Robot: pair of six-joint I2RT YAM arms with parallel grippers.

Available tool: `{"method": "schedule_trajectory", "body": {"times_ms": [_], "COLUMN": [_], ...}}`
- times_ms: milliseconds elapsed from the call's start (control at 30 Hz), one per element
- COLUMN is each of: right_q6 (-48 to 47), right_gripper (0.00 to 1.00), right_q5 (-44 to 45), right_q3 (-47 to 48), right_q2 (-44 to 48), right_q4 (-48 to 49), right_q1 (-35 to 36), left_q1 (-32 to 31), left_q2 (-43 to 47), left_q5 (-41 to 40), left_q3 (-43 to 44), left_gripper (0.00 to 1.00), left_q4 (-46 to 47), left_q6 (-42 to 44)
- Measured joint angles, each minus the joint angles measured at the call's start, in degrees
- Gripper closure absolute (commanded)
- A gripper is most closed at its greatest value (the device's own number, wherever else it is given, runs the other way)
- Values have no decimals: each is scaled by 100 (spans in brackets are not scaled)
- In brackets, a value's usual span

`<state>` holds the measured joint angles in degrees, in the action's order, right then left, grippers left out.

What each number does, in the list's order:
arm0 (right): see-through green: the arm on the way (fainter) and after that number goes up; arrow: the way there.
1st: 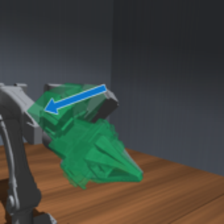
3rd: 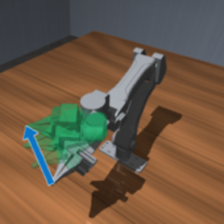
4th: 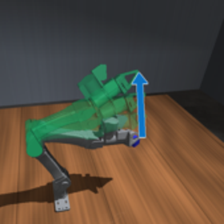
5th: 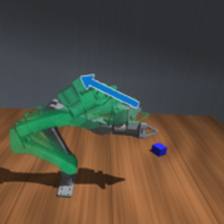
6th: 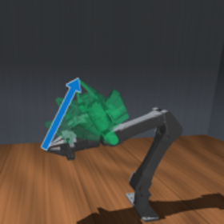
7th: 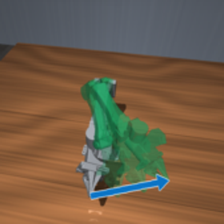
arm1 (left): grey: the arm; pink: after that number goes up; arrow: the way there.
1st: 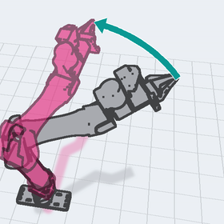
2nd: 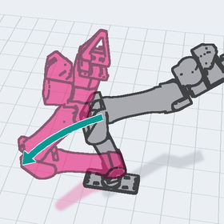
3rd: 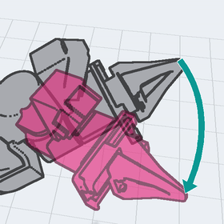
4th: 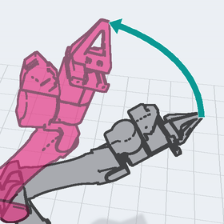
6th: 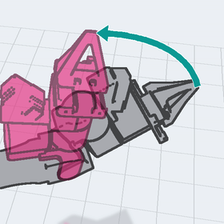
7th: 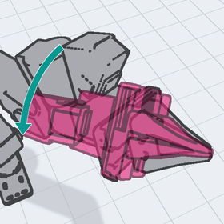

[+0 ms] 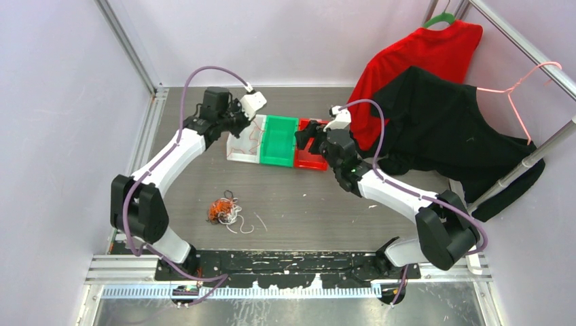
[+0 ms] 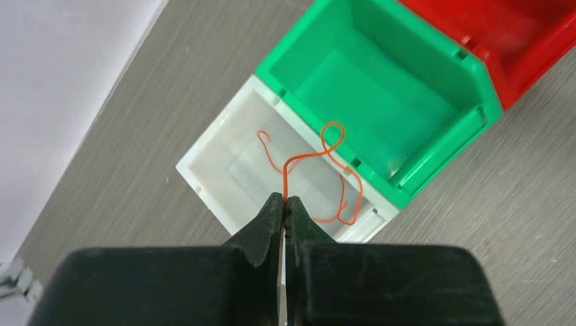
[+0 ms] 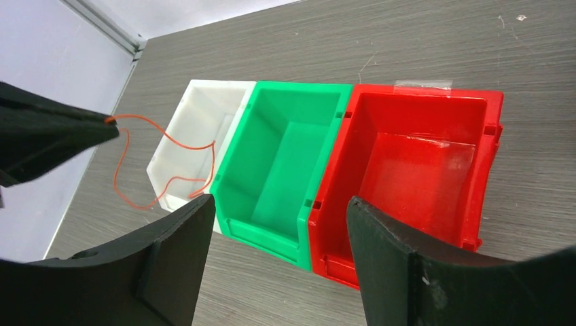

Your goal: Untangle the cables

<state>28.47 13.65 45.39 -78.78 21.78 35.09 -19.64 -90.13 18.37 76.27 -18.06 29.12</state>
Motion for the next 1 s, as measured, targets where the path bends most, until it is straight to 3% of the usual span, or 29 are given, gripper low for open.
{"method": "schedule_trajectory", "body": {"times_ms": [567,1000], "right_q6": [68,151], "right_gripper": [24,24], "right_q5": [-70,-181], "right_q3": [-83,-96], "right_q2": [-92,-328], "right_q4": [4,85], "right_q1": [-98,-122], "left_q1": [-184,-184], "left_q2": [-1217,-1432], "left_q5": [-2302,-3244], "left_q3": [439,643], "left_gripper": [100,100], "left_q4": [-273,-295], "left_q6": [415,284]}}
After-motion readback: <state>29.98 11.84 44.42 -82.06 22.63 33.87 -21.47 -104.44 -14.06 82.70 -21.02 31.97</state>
